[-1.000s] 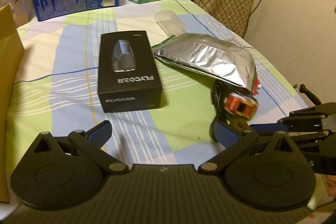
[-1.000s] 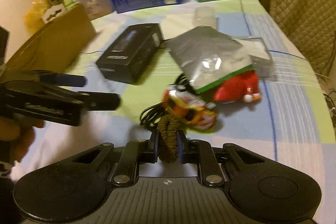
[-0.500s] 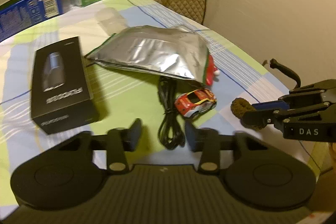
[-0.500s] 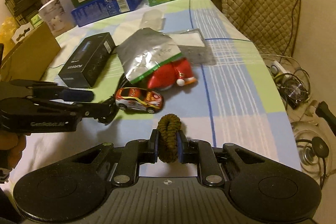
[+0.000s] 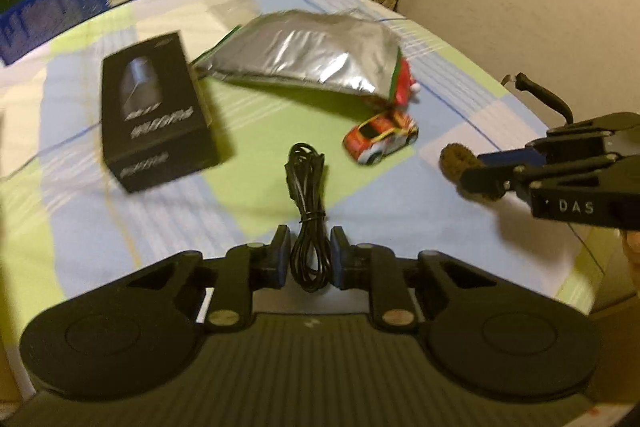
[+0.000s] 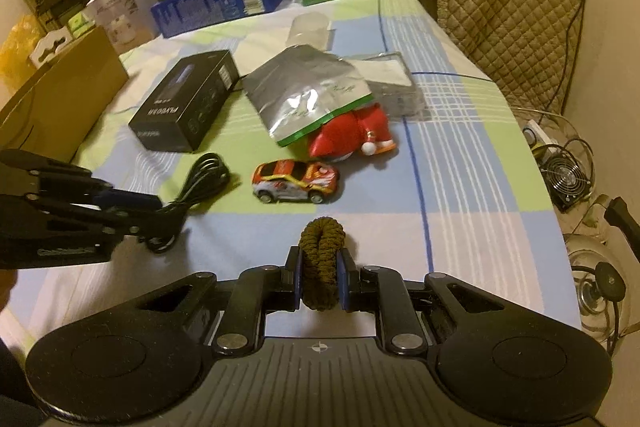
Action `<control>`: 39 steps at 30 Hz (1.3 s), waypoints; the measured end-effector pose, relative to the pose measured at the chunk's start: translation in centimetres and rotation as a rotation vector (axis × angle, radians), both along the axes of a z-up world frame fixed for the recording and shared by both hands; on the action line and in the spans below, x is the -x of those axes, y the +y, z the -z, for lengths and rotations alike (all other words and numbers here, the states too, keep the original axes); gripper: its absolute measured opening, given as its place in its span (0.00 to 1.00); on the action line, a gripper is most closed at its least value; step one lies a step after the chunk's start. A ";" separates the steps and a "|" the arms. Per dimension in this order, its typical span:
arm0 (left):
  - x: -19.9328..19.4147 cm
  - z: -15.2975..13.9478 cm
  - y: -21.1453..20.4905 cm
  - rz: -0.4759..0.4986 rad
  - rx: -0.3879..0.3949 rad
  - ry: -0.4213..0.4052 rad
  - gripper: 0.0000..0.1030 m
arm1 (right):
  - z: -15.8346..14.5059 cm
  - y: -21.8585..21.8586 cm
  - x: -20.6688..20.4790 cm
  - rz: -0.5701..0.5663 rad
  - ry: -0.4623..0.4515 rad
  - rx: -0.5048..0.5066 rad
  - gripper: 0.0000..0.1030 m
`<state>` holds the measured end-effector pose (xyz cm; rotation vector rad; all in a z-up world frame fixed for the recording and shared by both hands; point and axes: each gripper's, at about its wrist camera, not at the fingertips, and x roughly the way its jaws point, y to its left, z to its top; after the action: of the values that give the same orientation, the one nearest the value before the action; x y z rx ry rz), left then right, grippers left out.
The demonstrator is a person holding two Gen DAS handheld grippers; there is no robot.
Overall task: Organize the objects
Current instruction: 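Grasp and lift the black cable with the left tool while the right tool holds the scrunchie, then carry the black cable and brown scrunchie toward the cardboard box with both tools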
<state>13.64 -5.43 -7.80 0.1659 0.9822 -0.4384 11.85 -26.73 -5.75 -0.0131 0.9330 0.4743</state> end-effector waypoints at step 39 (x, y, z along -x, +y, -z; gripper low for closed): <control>1.4 -4.5 1.9 -0.061 0.040 -0.068 0.11 | -6.0 1.3 2.5 0.027 -0.126 0.004 0.14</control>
<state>12.21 -3.52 -3.34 0.1137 0.9088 -0.3935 9.37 -25.40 0.23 -0.0333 0.8090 0.4419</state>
